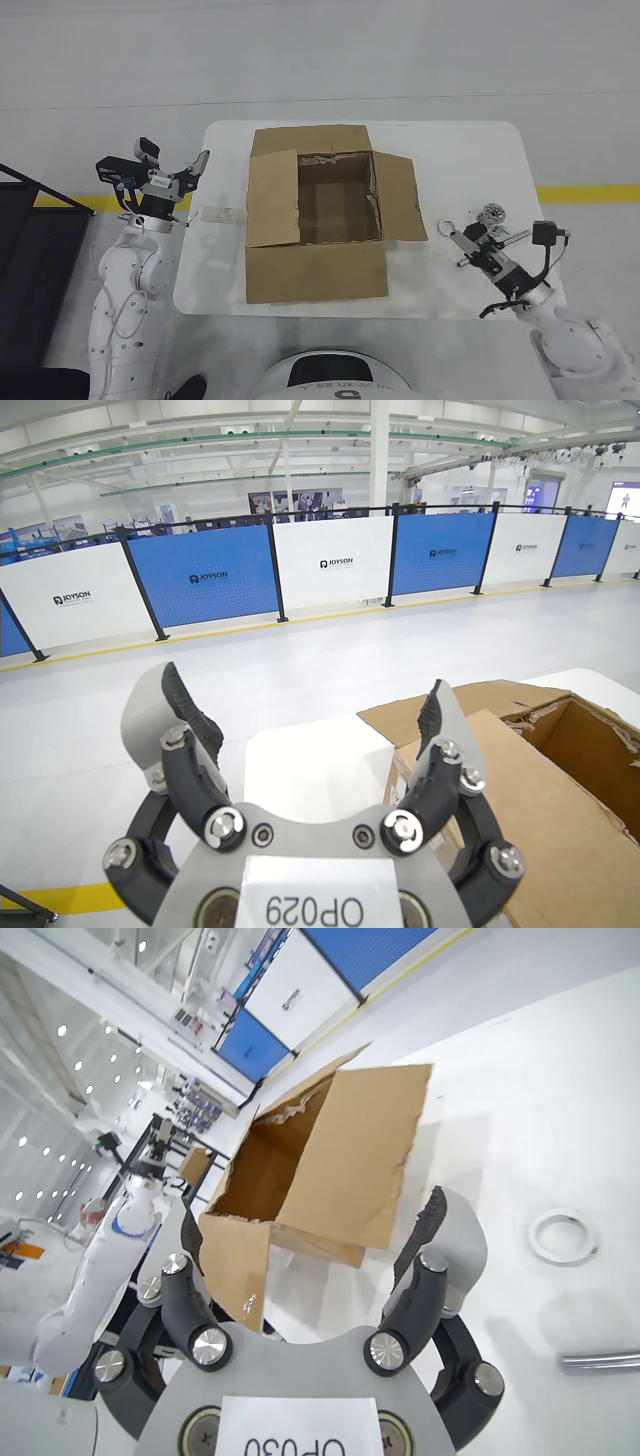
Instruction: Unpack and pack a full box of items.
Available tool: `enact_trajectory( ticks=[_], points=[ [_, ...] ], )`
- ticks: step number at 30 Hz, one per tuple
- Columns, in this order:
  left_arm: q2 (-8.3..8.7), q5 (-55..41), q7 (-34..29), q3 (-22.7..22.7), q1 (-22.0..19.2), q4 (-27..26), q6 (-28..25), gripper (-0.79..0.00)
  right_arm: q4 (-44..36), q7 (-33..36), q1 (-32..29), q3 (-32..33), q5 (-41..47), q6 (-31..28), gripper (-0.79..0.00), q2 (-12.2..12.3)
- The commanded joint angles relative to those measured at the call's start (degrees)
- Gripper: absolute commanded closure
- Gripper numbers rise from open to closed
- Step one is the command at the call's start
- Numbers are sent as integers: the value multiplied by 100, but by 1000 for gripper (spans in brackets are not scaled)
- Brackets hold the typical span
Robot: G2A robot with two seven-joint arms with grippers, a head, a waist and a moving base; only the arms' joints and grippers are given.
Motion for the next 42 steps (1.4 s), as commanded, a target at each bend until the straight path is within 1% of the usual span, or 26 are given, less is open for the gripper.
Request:
enact_trajectory(
  ticks=[1,3,5,7,9,14,18,19,20,22,23,24,26,30,32,34,42],
  points=[
    [0,0,0,0,0,0,0,-785,101,57,108,-96,-4,212,-785,-10],
    [0,0,0,0,0,0,0,-785,306,186,344,-236,-45,463,-785,-16],
    [0,0,0,0,0,0,0,-785,459,256,629,-496,-333,810,-785,-30],
    [0,0,0,0,0,0,0,-785,613,354,863,-777,-664,1039,-785,-45],
    [0,0,0,0,0,0,0,-785,675,302,965,-882,-708,1099,-785,-60],
    [0,0,0,0,0,0,0,-785,701,300,979,-887,-748,1164,-785,-61],
    [0,0,0,0,0,0,0,-785,739,210,1359,-1220,-1665,2872,-785,-111],
    [0,0,0,0,0,0,0,-785,687,309,1401,-1298,-1867,3143,-696,-115],
    [0,0,0,0,0,0,0,-785,650,393,1424,-1342,-2104,3400,-646,-114],
    [0,0,0,0,0,0,0,-785,559,507,1431,-1411,-2427,3857,-573,-122],
    [0,0,0,0,0,0,0,-785,526,557,1421,-1430,-2575,4052,-419,-124],
    [0,0,0,0,0,0,0,-785,481,597,1412,-1445,-2683,4221,-385,-128],
    [0,0,0,0,0,0,0,-785,402,689,1394,-1466,-2843,4489,-379,-136],
    [0,0,0,0,0,0,0,-785,291,818,1389,-1479,-2999,4804,-348,-155],
    [0,0,0,0,0,0,0,-785,287,917,1464,-1562,-3147,5019,-317,-169],
    [0,0,0,0,0,0,0,-785,342,1045,1600,-1709,-3296,5257,-308,-189],
    [0,0,0,0,0,0,0,-785,655,1592,2278,-2343,-3886,5987,-348,-284]
  ],
)
